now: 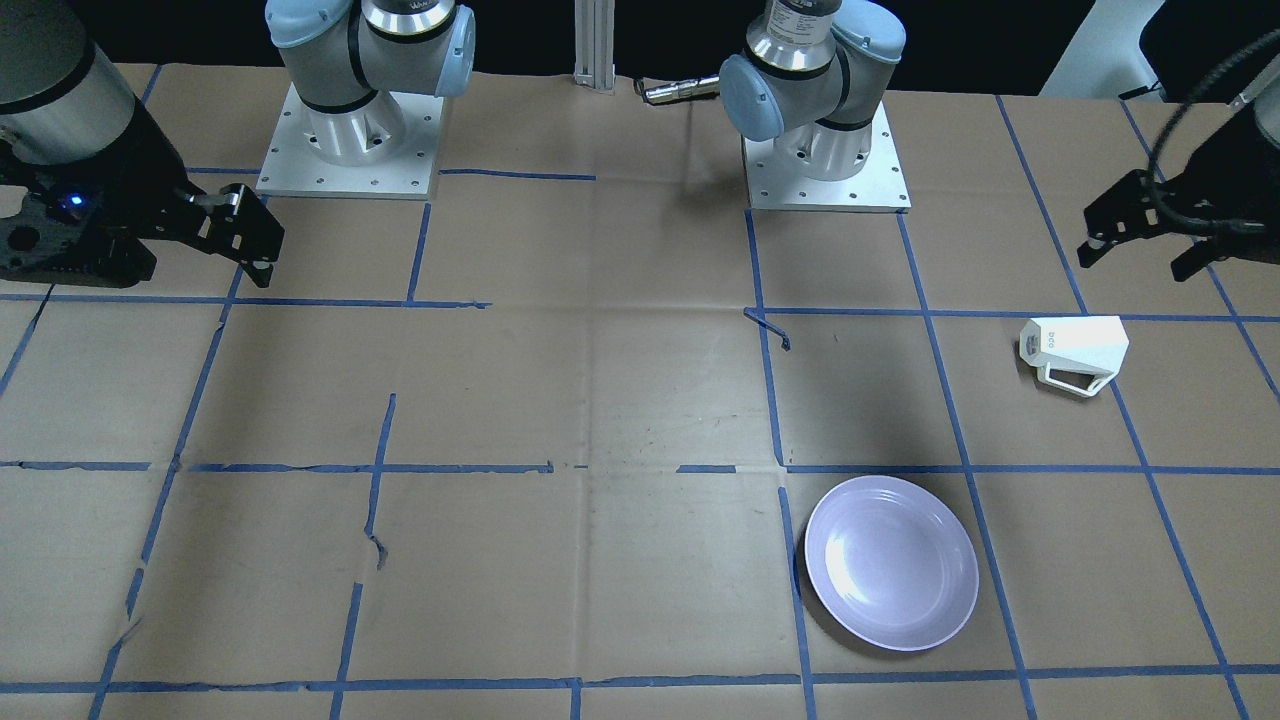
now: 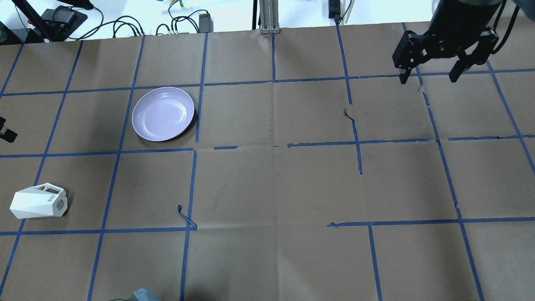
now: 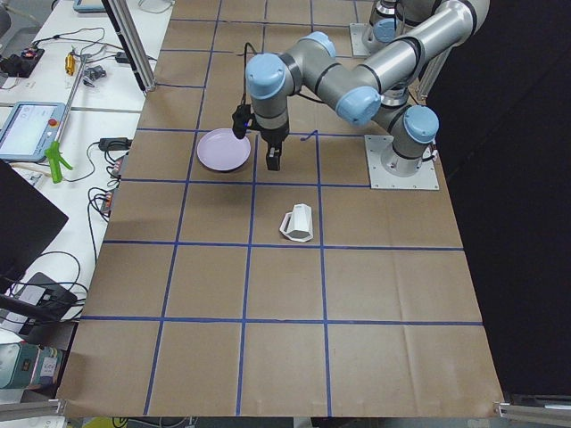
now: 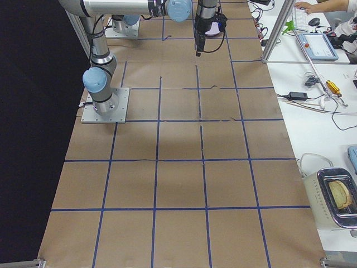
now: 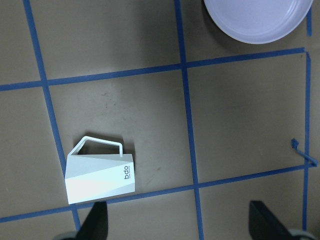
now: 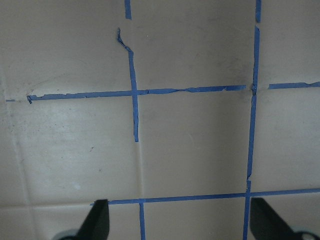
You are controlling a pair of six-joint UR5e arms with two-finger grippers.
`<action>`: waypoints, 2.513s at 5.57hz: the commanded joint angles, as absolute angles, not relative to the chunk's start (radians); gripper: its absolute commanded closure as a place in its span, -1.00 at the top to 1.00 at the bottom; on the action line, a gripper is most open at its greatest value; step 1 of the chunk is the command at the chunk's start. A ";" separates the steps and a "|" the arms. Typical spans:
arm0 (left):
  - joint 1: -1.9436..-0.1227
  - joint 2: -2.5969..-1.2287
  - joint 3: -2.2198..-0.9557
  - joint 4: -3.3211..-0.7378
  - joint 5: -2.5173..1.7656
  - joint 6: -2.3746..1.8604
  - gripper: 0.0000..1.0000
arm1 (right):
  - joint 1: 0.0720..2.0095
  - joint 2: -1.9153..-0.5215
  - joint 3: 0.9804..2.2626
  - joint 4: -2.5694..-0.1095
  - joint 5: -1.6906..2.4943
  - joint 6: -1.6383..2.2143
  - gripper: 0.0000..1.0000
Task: Flip cup and place on plate
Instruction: 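Close the left gripper on the white faceted cup's body, then lift the cup with the left gripper and carry it over the lavender plate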
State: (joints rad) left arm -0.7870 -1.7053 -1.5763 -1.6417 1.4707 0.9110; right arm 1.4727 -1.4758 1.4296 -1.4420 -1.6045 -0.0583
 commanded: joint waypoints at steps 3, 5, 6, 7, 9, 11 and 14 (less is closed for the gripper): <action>-0.551 -2.027 -1.551 -1.634 1.321 1.254 0.97 | 1.473 -1.476 1.430 -1.442 -1.605 -0.058 1.00; -0.502 -2.115 -1.572 -1.716 1.292 1.293 0.97 | 1.473 -1.476 1.430 -1.442 -1.605 -0.058 1.00; -0.500 -2.123 -1.574 -1.797 1.286 1.311 0.96 | 1.473 -1.476 1.430 -1.442 -1.605 -0.058 1.00; -0.500 -2.128 -1.574 -1.808 1.284 1.336 0.45 | 1.473 -1.476 1.430 -1.442 -1.605 -0.058 1.00; -0.512 -2.099 -1.565 -1.853 1.287 1.330 -0.99 | 1.473 -1.476 1.430 -1.442 -1.605 -0.058 1.00; -0.570 -2.006 -1.539 -1.856 1.282 1.281 -1.00 | 1.473 -1.476 1.430 -1.442 -1.605 -0.058 1.00; -0.859 -1.737 -1.534 -1.788 1.284 1.006 -1.00 | 1.473 -1.476 1.430 -1.442 -1.605 -0.058 1.00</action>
